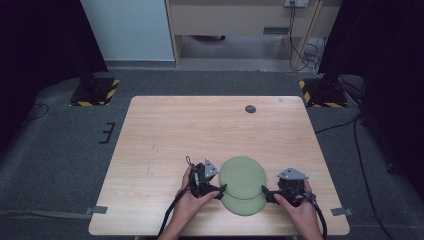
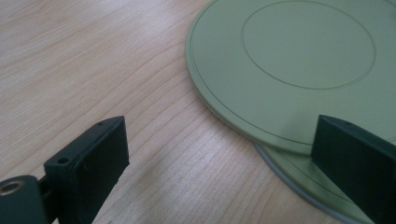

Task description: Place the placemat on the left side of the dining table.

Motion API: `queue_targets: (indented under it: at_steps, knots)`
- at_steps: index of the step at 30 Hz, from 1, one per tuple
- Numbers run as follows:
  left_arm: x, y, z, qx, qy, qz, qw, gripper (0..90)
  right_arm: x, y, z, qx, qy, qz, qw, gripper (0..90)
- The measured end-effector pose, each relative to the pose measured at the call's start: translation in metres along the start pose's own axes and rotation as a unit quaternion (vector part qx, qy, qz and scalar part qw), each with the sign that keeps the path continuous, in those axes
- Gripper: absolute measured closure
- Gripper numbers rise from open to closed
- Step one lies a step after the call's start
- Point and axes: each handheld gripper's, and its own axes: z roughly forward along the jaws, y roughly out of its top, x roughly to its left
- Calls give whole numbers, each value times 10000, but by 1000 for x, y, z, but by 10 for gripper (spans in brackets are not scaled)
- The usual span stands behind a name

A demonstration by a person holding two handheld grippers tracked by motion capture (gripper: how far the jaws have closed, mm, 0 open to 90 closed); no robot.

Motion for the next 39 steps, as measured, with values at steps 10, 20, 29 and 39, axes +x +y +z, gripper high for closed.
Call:
queue_targets:
  at_steps: [10,20,29,39]
  knots:
    - [3,12,1,-27,-125,-127,9998,35,-1,0,0,13,12,12,10000,22]
    - [-4,19,14,111,-267,-100,9995,35,-1,0,1,7,17,18,10000,20]
    - [-1,19,24,193,-486,-311,9981,32,-1,0,1,16,33,41,10000,16]
    - [2,20,34,233,-819,-684,9940,25,-2,0,1,15,48,27,10000,16]
